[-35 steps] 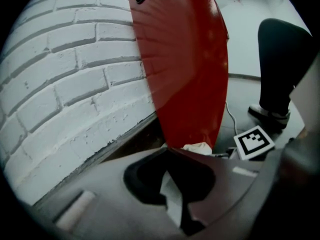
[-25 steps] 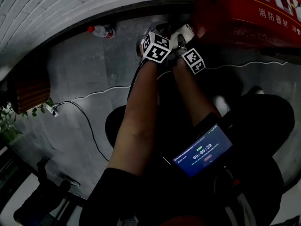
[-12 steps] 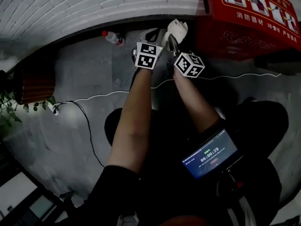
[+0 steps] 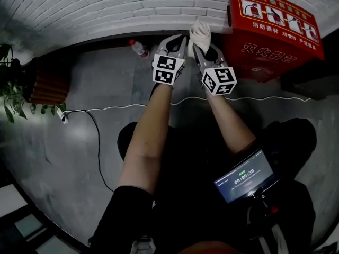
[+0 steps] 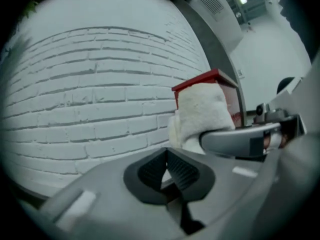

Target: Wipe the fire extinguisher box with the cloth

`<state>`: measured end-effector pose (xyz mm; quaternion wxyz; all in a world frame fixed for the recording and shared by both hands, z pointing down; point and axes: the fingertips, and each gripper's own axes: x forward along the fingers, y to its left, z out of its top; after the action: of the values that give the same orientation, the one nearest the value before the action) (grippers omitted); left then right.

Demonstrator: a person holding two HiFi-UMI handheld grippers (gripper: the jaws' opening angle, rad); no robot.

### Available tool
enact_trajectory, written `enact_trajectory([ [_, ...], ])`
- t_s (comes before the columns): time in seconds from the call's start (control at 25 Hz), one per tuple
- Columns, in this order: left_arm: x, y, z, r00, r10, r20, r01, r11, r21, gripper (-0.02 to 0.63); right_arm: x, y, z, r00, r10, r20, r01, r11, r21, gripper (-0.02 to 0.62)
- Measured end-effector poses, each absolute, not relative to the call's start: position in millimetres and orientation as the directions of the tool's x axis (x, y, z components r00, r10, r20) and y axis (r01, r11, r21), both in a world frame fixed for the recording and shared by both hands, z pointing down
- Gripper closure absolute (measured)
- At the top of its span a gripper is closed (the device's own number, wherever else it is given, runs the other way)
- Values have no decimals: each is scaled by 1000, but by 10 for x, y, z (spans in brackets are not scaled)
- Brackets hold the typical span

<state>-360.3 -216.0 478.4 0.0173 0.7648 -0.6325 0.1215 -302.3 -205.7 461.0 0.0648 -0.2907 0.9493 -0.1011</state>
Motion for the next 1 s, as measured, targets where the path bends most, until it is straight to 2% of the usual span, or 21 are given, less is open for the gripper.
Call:
enact_trajectory([
  [0.4, -3370, -1774, 3154, 203, -975, -88, -974, -192, -123, 603, -2776, -1693, 3263, -883, -444, -151, -447, 895, -18, 500],
  [0.68, -2929, -1518, 2385, 231, -965, -126, -968, -215, -131, 603, -2250, -1578, 2374, -903, -394, -169, -411, 908, 81, 500],
  [1.0, -1975, -1404, 1847, 378, -904, -198, -925, -360, -123, 603, -1248, -1574, 1861, -904, -399, -155, -420, 898, 135, 500],
])
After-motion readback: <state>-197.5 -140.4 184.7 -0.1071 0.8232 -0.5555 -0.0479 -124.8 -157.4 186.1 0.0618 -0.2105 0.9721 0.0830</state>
